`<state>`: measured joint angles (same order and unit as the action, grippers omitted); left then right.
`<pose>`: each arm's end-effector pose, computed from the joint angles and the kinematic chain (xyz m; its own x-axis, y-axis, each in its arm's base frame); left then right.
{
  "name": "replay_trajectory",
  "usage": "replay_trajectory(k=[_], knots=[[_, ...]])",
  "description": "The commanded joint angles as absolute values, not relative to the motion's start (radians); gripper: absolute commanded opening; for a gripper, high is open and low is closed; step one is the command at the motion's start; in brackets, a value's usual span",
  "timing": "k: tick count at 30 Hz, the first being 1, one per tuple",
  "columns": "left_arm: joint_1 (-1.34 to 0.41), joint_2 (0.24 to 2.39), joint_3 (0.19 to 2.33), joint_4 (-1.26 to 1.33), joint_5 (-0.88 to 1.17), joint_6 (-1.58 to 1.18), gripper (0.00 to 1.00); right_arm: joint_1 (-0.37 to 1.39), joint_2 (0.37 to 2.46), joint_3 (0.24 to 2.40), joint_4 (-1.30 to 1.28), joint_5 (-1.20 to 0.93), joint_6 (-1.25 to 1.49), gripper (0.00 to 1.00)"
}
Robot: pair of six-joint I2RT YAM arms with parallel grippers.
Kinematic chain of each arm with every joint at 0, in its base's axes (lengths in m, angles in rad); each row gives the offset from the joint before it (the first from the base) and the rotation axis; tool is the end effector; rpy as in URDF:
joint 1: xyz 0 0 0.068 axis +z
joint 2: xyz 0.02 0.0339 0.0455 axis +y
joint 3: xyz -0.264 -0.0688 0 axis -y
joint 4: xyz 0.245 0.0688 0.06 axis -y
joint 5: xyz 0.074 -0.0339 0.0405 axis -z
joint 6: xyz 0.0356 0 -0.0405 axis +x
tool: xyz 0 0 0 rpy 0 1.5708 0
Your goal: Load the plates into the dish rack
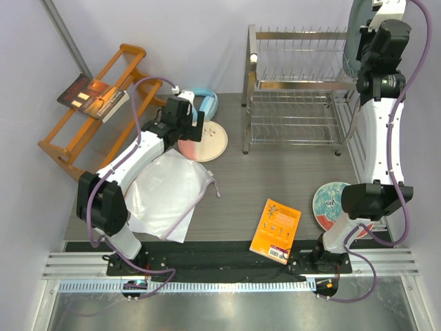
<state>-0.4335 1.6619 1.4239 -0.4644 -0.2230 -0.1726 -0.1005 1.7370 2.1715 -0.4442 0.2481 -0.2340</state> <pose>0.3475 -0.1522 0.3067 -0.6216 0.1032 -0.7765 0.1520 0.9883 0.0097 0.3664 -0.0457 0.5304 -0.0886 -0.2170 -0.9721 0.3300 0.9145 -0.2342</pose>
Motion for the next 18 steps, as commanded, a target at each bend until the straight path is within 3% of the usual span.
replay_trajectory(k=[1,18], knots=[[-0.434,1.644,1.424,-0.431,-0.210,-0.189,0.99,-0.104,1.632,2.181,-0.219,0.284,-0.239,0.01],[-0.434,1.654,1.399,-0.417,-0.218,-0.189,1.00,-0.104,1.673,2.163,-0.262,0.222,-0.183,0.01]])
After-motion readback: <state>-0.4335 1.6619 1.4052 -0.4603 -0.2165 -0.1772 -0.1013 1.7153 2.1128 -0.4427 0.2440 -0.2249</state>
